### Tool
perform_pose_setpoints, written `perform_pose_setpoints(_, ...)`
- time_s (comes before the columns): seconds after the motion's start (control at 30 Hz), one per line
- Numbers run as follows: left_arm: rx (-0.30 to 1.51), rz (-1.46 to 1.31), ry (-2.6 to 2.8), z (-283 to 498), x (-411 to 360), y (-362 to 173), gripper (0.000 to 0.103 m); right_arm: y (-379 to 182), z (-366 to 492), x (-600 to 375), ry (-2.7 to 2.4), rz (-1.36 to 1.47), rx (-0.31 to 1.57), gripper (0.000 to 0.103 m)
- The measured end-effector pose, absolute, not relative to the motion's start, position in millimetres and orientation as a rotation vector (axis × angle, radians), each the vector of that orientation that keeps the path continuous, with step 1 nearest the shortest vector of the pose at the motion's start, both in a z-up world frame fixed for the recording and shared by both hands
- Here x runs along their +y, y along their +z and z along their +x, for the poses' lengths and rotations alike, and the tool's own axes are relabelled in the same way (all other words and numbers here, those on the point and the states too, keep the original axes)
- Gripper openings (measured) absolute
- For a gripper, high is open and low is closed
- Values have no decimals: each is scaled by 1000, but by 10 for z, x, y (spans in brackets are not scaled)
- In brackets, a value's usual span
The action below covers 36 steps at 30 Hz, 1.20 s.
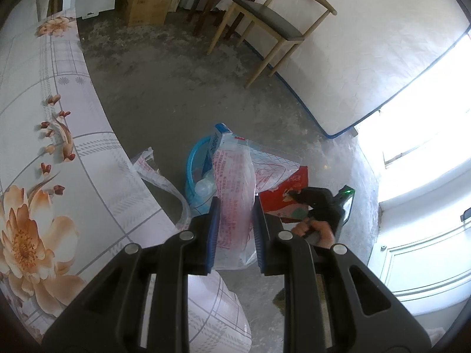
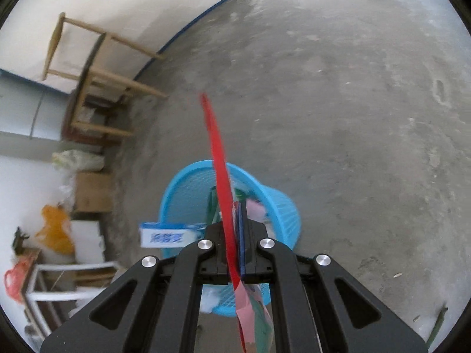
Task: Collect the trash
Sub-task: 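Carry both bags over the blue wastebasket and open both grippers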
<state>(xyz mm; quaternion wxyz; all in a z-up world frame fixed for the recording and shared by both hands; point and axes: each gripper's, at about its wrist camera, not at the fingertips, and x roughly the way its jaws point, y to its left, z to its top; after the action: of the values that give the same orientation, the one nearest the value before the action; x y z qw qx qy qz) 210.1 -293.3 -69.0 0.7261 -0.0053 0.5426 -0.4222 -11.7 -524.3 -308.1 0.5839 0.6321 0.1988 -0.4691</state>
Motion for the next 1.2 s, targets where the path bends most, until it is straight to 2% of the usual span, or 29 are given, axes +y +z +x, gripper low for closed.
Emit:
perform_pose_setpoints(0.3,1205,-22,-937,2161,-2925,-726,20,-3377,123,-5203,-1179,1497,501,4)
perform_pose_setpoints(0.5,1207,-32,-934,2175,-2898,-744,20,-3420,308,-5187,-1082,1541,511,8)
perform_pose_setpoints(0.53,1207,-36,-933,2181,-2889,-746,20,-3437,344,-5185,-1050,1543,537,17)
perform_pose_setpoints(0.57,1208,-39,-933,2184,-2875,-751,20,-3452,365,-5166,-1019,1550,563,31)
perform_pose_setpoints(0.63,1207,-41,-934,2173,-2860,-756,20,-3479,401,-5137,-954,1561,621,40)
perform_pose_setpoints(0.8,1204,-43,-941,2153,-2825,-759,20,-3419,532,-5065,-829,1441,784,37)
perform_pose_setpoints(0.83,1203,-45,-943,2148,-2819,-755,20,-3401,517,-5047,-831,1429,791,26)
perform_pose_setpoints(0.87,1200,-47,-944,2145,-2810,-749,20,-3398,494,-5042,-840,1433,793,21)
perform_pose_setpoints(0.97,1195,-55,-951,2141,-2780,-735,20,-3438,438,-5021,-841,1480,785,10)
perform_pose_setpoints(1.2,1190,-60,-951,2146,-2752,-714,20,-3523,604,-4870,-868,1476,781,4)
